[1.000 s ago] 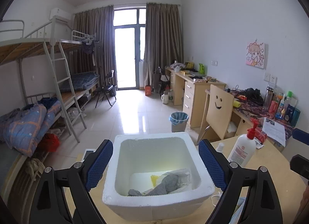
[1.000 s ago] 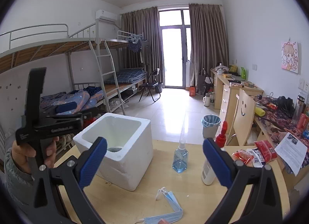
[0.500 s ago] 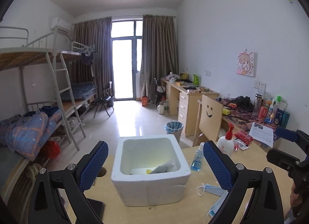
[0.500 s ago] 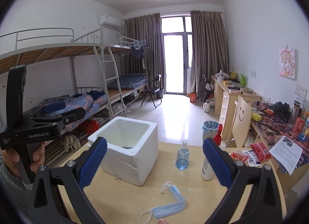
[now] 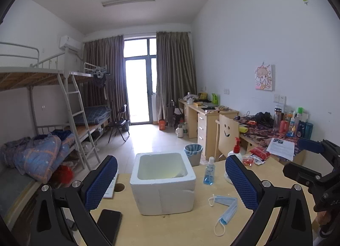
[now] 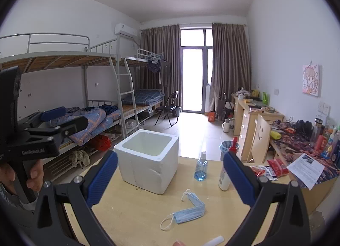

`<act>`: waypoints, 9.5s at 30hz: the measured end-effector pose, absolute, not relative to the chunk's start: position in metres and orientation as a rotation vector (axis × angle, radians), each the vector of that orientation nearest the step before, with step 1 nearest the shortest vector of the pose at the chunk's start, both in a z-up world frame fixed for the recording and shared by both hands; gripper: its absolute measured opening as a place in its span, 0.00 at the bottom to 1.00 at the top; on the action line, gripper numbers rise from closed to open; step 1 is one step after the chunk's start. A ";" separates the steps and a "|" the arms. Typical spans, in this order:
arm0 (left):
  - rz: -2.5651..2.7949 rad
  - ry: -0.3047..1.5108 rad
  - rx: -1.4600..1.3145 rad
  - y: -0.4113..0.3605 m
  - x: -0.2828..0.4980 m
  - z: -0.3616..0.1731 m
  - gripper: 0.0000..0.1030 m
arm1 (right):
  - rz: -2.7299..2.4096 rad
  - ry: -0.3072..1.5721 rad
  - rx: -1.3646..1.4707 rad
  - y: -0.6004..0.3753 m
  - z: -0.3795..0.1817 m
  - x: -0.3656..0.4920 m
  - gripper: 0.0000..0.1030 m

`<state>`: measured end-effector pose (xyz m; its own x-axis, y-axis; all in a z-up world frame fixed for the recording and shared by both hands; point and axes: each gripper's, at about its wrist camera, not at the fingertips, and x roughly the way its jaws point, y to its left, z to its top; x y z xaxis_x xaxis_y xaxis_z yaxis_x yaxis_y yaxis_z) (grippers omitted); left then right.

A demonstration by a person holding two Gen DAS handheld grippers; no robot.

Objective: Organize soft objects
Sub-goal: 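Move both tools back toward the blue mask and white strip on the table, then lower the left tool to the blue mask while the right tool approaches the white strip, then close the left tool on the blue mask while the right tool grasps the white strip, then lift the blue mask with the left tool while the right tool lifts the white strip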

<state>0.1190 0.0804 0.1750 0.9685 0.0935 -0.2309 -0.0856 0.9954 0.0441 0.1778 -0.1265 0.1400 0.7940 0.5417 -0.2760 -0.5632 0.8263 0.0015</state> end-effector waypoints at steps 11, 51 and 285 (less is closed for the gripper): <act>0.076 0.107 0.015 0.066 0.060 0.138 0.99 | 0.568 0.229 -0.103 -0.133 0.117 0.148 0.98; 0.129 0.117 -0.023 0.045 0.024 -0.010 0.99 | 0.489 0.310 -0.004 -0.178 -0.022 0.133 0.98; -0.053 0.272 -0.020 0.034 0.116 0.069 0.06 | 0.343 0.288 -0.008 -0.171 0.054 0.171 0.10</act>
<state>0.1160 0.0335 0.0687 0.9617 -0.0552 -0.2684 0.0498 0.9984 -0.0267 0.1712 -0.1711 0.0543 0.9013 0.3310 -0.2796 -0.3331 0.9420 0.0414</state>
